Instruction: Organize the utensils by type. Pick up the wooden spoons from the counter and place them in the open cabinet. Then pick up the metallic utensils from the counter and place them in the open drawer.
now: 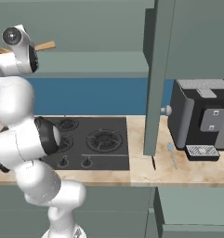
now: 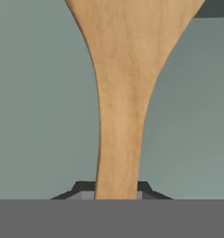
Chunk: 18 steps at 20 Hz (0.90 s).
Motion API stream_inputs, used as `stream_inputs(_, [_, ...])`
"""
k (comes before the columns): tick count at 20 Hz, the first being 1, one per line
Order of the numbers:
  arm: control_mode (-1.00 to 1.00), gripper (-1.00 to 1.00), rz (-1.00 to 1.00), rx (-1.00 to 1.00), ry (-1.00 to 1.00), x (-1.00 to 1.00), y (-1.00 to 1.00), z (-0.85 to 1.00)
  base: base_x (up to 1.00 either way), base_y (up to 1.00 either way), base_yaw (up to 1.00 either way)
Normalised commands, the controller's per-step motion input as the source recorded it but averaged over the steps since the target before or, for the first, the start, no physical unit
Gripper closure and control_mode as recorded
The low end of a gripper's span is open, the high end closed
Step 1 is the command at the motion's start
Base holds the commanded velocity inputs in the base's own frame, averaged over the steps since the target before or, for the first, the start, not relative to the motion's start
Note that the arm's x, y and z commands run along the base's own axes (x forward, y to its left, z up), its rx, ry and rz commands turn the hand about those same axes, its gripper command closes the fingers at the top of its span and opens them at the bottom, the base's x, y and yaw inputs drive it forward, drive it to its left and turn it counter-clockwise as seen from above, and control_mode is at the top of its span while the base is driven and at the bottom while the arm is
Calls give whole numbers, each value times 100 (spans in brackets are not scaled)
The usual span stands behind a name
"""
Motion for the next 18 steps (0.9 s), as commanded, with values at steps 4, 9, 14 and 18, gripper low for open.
stream_inputs(4, [-100, 100, 2, -12, 0, 60, 19, -2, 0, 0, 0])
stream_inputs(9, [-100, 100, 0, -15, 0, 47, 19, -16, 0, 0, 0])
stream_inputs(14, [-100, -100, 0, -11, 0, 44, 20, -24, 0, 0, 0])
stream_inputs(18, [-100, -100, 0, -8, 0, 46, 17, -23, 0, 0, 0])
